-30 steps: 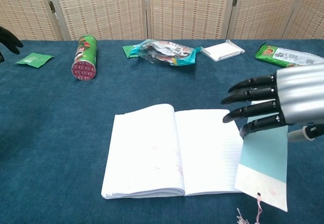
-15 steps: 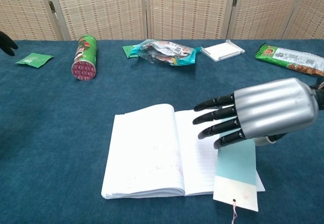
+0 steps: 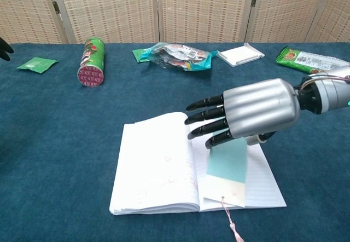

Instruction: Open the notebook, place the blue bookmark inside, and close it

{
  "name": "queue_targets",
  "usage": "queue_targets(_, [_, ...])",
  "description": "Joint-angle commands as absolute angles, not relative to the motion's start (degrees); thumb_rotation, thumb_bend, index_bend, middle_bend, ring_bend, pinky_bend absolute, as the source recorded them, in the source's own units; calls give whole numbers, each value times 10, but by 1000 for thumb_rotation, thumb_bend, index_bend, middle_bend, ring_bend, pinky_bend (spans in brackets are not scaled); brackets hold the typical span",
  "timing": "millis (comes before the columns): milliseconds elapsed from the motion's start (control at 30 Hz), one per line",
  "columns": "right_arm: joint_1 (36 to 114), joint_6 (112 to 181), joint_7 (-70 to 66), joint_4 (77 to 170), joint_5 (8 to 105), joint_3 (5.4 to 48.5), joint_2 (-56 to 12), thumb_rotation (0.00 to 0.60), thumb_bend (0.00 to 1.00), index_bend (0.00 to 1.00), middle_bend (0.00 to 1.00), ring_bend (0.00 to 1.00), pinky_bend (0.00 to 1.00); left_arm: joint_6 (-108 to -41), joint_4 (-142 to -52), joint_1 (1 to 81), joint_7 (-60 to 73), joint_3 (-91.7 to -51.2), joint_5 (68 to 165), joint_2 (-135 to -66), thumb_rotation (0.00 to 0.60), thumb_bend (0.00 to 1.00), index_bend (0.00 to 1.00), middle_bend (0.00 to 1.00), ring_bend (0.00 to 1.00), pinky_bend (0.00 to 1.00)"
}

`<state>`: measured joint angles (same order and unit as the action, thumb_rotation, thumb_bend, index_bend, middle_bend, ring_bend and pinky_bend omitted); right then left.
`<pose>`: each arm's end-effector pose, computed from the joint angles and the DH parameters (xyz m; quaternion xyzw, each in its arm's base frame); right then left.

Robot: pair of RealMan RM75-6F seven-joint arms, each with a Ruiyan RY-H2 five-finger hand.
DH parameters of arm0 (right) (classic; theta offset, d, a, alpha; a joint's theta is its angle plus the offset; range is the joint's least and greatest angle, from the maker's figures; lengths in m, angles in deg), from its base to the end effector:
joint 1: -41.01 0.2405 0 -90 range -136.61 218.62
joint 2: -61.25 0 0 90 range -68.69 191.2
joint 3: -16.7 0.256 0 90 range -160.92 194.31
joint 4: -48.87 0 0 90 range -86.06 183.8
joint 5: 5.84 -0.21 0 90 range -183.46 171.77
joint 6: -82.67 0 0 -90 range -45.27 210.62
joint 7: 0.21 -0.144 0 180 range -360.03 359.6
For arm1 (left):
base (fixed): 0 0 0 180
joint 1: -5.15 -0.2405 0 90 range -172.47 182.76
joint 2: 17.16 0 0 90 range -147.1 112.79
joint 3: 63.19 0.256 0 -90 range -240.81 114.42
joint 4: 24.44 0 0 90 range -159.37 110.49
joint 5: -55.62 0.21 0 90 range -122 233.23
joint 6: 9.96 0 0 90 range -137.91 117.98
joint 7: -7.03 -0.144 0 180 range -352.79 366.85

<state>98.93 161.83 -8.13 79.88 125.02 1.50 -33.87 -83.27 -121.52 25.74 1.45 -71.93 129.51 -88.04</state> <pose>-0.1644 -0.3573 -0.0178 0.9206 0.2307 0.2917 0.1194 -0.2438 0.2728 0.1083 -0.6033 -0.4254 -0.4325 0.5177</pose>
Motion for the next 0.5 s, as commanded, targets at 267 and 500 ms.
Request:
queue_targets(267, [999, 1655, -95, 755, 1236, -5, -370, 600, 141, 396, 54, 0, 0, -834, -1215, 255, 15, -718, 1294, -879, 600, 584, 288, 319, 378, 674])
queue_targets(500, [998, 1673, -104, 724, 1231, -23, -384, 600, 131, 396, 43, 0, 0, -834, -1216, 254, 12, -718, 1294, -878, 600, 584, 288, 319, 378, 674])
